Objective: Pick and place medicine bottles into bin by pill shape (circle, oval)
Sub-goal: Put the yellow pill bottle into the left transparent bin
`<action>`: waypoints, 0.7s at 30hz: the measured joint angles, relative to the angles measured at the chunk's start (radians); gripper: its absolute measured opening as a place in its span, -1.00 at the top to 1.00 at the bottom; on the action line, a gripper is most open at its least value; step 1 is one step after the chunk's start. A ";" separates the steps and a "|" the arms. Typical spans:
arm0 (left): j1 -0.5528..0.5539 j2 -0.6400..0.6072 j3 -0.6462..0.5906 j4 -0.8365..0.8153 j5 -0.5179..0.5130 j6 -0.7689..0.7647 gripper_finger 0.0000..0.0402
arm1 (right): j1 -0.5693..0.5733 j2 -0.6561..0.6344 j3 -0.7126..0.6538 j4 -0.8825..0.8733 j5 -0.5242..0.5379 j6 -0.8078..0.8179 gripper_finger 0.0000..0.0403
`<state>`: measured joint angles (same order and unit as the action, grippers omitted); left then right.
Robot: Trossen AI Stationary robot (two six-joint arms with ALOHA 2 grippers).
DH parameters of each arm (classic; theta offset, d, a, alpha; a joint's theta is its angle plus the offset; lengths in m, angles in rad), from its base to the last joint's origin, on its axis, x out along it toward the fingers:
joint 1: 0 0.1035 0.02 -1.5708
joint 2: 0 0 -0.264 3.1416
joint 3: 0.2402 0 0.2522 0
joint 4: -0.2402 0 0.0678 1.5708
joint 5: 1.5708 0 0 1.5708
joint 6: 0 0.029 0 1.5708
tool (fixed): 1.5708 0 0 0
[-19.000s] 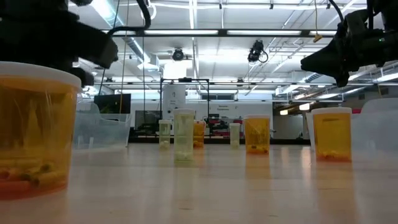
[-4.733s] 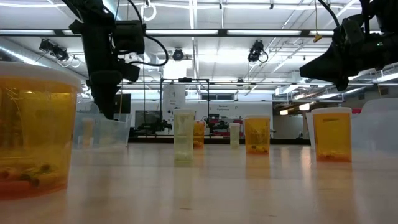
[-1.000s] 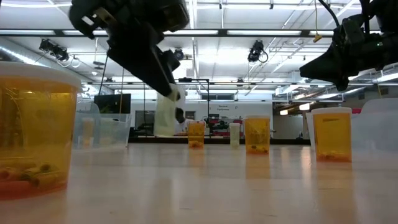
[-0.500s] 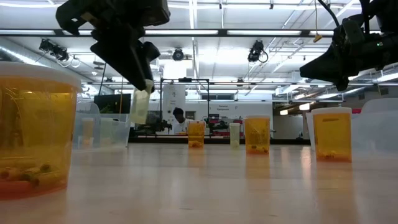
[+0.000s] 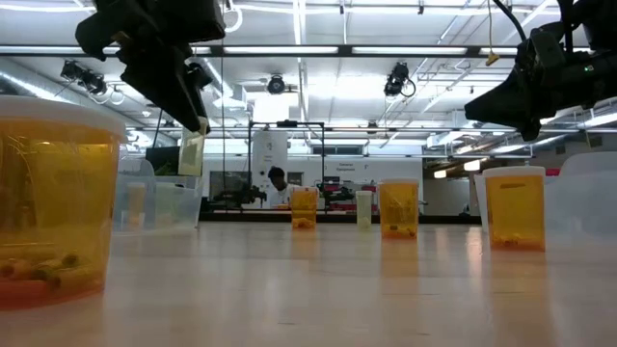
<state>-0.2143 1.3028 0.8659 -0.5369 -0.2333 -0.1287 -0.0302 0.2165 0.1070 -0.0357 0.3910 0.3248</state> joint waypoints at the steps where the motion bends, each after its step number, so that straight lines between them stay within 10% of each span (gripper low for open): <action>1: 0.004 -0.018 -0.009 -0.001 -0.001 -0.004 0.33 | 0.000 0.000 0.000 0.000 0.000 0.000 0.52; 21: 0.070 -0.357 -0.195 -0.013 -0.081 -0.074 0.34 | 0.000 0.000 0.000 0.000 0.000 0.000 0.52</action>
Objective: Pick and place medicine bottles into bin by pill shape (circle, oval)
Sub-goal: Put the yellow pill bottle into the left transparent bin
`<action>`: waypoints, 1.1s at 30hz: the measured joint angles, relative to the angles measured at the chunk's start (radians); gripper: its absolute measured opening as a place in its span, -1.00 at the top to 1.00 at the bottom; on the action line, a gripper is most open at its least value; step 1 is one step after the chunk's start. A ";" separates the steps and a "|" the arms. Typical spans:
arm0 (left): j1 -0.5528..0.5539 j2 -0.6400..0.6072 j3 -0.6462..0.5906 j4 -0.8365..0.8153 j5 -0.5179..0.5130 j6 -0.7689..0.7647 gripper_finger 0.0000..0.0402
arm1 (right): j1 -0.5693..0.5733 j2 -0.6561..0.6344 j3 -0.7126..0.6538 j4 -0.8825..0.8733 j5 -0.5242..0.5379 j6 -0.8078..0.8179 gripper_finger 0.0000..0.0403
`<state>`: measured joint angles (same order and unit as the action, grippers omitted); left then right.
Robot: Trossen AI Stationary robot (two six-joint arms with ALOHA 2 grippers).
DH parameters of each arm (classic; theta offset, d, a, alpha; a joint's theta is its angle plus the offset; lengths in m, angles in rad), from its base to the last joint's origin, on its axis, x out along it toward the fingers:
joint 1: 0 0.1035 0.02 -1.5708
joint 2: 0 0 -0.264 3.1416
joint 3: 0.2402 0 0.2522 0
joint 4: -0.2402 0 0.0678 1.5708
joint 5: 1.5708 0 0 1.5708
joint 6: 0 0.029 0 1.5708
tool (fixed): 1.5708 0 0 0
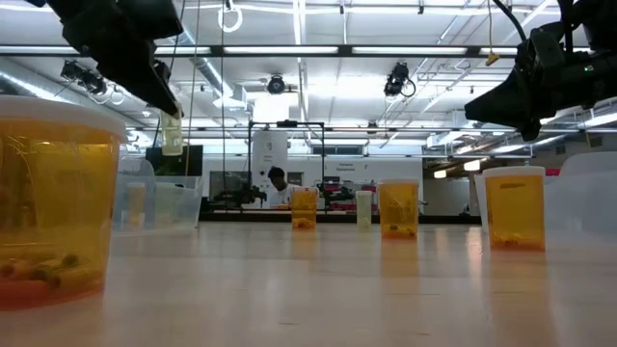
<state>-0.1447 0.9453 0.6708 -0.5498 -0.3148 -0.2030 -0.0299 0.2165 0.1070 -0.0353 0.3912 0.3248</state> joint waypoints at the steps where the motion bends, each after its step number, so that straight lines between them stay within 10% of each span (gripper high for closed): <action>1: 0.005 -0.011 -0.013 -0.002 0.000 -0.002 0.34 | 0.000 0.000 0.000 0.000 0.000 0.000 0.52; 33: 0.043 -0.089 -0.275 0.144 0.008 -0.179 0.29 | 0.000 0.000 0.000 0.000 0.000 0.000 0.52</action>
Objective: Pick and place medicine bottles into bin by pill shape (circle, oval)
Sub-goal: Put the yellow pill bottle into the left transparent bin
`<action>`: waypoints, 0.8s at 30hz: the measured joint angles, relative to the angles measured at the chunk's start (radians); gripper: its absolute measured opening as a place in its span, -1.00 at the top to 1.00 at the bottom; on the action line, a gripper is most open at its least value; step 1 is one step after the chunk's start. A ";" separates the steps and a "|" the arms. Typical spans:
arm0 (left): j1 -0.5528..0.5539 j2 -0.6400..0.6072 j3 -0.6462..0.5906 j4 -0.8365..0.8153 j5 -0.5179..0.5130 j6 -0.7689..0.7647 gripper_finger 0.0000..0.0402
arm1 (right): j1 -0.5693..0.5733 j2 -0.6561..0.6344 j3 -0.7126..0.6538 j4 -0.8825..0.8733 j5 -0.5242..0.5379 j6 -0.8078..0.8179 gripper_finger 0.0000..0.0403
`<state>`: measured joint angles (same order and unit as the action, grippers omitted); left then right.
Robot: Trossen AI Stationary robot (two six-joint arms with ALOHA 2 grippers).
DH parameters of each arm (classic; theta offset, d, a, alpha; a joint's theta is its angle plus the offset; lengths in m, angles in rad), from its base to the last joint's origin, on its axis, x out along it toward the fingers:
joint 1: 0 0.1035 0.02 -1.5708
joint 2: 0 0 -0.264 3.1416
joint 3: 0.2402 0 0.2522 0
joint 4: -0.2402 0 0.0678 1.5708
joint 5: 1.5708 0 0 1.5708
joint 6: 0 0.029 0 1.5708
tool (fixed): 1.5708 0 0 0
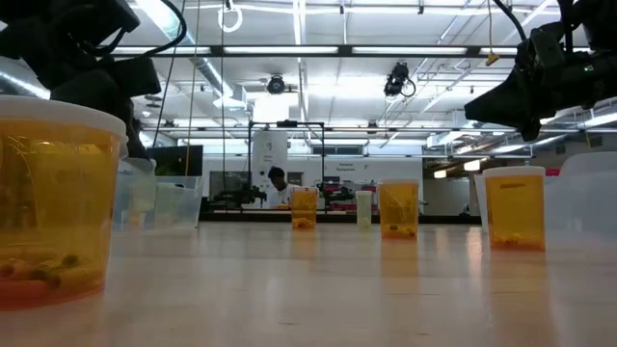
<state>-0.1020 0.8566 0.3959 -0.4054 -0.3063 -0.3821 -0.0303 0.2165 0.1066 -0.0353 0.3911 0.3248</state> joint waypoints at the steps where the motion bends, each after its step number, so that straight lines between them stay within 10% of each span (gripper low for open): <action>1: 0.000 0.000 -0.005 0.002 0.000 0.000 0.29 | 0.000 0.000 0.000 0.000 0.000 0.000 0.52; 24: 0.000 0.001 -0.080 0.061 -0.002 0.000 0.28 | 0.000 0.000 0.000 0.000 0.000 0.000 0.52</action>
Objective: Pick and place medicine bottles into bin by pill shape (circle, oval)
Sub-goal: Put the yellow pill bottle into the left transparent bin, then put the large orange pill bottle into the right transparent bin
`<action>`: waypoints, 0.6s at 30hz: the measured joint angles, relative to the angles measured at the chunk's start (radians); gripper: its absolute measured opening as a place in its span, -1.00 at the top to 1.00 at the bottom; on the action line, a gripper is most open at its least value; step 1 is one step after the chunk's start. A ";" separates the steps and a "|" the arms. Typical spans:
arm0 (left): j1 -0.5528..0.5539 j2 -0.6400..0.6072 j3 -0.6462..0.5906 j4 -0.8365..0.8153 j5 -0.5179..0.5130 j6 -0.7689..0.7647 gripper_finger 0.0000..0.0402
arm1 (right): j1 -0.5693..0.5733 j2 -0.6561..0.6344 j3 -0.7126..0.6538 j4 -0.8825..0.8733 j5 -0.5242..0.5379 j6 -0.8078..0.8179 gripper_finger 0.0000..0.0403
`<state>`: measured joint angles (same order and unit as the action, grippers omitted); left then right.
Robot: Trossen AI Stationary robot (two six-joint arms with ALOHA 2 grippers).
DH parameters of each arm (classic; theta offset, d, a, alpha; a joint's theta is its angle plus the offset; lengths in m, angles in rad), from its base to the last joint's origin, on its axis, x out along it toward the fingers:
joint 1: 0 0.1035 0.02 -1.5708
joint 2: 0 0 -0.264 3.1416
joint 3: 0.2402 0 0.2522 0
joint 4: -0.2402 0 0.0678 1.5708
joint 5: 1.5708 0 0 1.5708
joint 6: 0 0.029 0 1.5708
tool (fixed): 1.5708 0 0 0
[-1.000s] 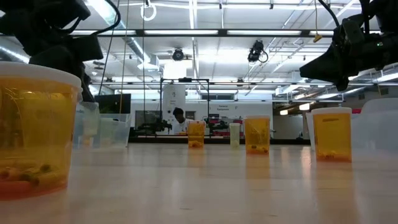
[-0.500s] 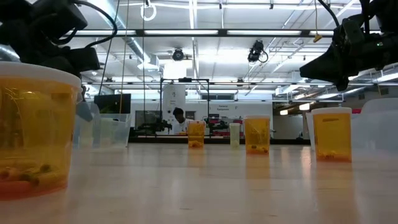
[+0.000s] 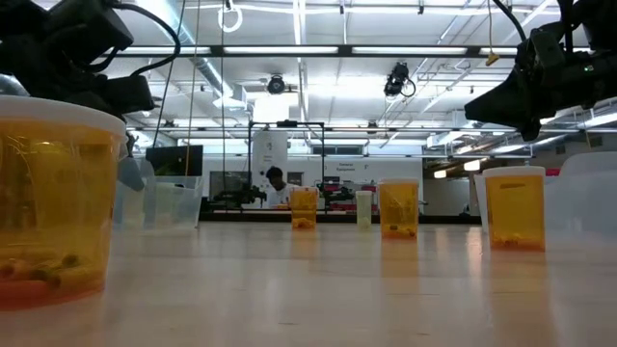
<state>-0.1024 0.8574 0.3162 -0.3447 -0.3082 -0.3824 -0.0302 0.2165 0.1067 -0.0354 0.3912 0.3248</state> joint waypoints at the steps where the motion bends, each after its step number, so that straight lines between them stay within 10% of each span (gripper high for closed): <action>1: -0.001 0.000 0.000 0.001 0.001 0.000 0.26 | 0.000 0.000 0.000 0.000 0.000 0.000 0.52; 18: -0.031 0.000 -0.001 0.017 -0.011 0.035 -0.14 | 0.000 0.000 0.000 0.000 0.000 0.000 0.52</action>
<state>-0.1329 0.8577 0.3149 -0.3281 -0.3195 -0.3474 -0.0301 0.2163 0.1068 -0.0355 0.3912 0.3248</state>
